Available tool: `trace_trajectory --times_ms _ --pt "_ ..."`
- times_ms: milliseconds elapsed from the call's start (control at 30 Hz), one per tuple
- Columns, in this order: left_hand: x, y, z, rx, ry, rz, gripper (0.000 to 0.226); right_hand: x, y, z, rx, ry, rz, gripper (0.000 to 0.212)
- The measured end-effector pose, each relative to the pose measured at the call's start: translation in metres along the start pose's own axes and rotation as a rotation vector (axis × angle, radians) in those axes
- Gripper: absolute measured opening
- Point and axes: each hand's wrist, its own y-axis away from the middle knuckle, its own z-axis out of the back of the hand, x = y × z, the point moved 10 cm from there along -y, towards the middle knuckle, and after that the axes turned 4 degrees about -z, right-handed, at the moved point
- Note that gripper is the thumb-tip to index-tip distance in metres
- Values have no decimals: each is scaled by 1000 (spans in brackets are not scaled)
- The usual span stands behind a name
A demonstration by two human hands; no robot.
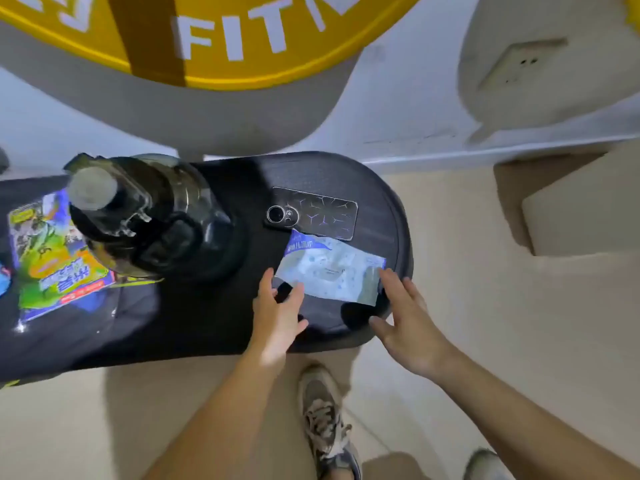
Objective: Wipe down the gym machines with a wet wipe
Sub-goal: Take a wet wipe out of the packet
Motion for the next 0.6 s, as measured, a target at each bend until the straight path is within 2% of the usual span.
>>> trace_trajectory --times_ms 67,133,200,267,333,433,533,600 --pt "1 -12 -8 -12 26 8 56 2 -14 -2 -28 31 5 71" --pt "-3 -20 -11 -66 11 1 37 5 -25 -6 -18 71 -16 73" --pt "-10 -20 -13 -92 -50 -47 16 5 -32 -9 -27 92 -40 71" --pt "-29 -11 -16 -47 -148 -164 6 7 -30 -5 -52 46 -73 71" --pt "-59 14 -22 27 -258 -299 7 17 -20 8 -97 11 -69 75" --pt "-108 64 -27 90 -272 -427 8 49 12 38 -131 -30 12 87" --pt "-162 118 -27 75 -129 -501 11 88 53 76 -53 -233 37 89" --pt "-196 154 -35 73 16 -493 28 116 86 105 -18 -367 40 76"
